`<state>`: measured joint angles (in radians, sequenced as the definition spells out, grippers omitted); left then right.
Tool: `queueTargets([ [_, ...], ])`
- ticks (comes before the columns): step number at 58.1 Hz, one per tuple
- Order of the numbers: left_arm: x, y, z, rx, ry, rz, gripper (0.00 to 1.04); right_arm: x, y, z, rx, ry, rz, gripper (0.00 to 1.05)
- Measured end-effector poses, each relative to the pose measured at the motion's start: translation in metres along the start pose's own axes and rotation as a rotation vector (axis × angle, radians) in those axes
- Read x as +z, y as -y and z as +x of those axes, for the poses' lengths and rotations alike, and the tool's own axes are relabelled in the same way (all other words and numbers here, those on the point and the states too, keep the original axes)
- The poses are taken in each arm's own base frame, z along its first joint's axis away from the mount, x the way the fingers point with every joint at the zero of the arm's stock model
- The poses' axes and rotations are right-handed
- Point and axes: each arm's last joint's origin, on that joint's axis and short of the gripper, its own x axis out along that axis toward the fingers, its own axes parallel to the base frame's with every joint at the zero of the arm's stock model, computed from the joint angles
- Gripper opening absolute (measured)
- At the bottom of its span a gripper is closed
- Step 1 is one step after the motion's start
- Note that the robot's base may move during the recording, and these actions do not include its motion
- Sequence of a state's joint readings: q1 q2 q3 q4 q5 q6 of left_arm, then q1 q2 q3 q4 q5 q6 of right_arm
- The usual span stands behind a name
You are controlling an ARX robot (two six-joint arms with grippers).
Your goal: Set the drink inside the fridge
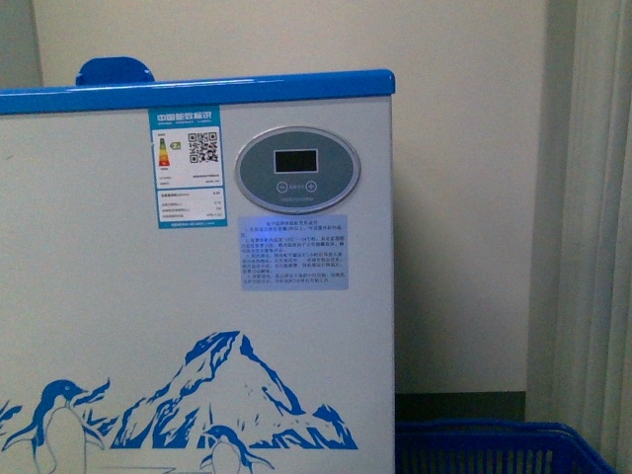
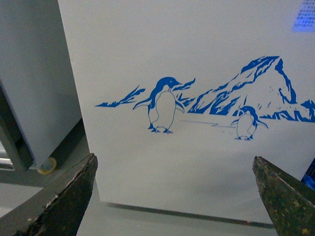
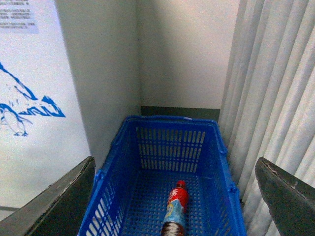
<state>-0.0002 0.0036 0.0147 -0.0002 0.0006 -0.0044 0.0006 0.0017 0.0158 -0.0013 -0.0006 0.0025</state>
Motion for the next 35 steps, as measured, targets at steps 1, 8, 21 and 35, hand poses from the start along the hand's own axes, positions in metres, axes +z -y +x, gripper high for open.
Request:
queueTargets([
  [1,0.000,0.000,0.000,0.000,0.000,0.000,0.97,0.000,0.000,0.000,0.000,0.000,0.000,0.97],
  [8,0.000,0.000,0.000,0.001,0.000,0.000,0.97,0.000,0.000,0.000,0.000,0.000,0.000,0.97],
  [21,0.000,0.000,0.000,0.000,-0.001,0.000,0.97,-0.002,0.001,0.001,-0.027,-0.065,0.027,0.97],
  [35,0.000,0.000,0.000,0.001,-0.001,0.000,0.97,-0.007,0.018,0.075,-0.172,-0.564,0.233,0.97],
])
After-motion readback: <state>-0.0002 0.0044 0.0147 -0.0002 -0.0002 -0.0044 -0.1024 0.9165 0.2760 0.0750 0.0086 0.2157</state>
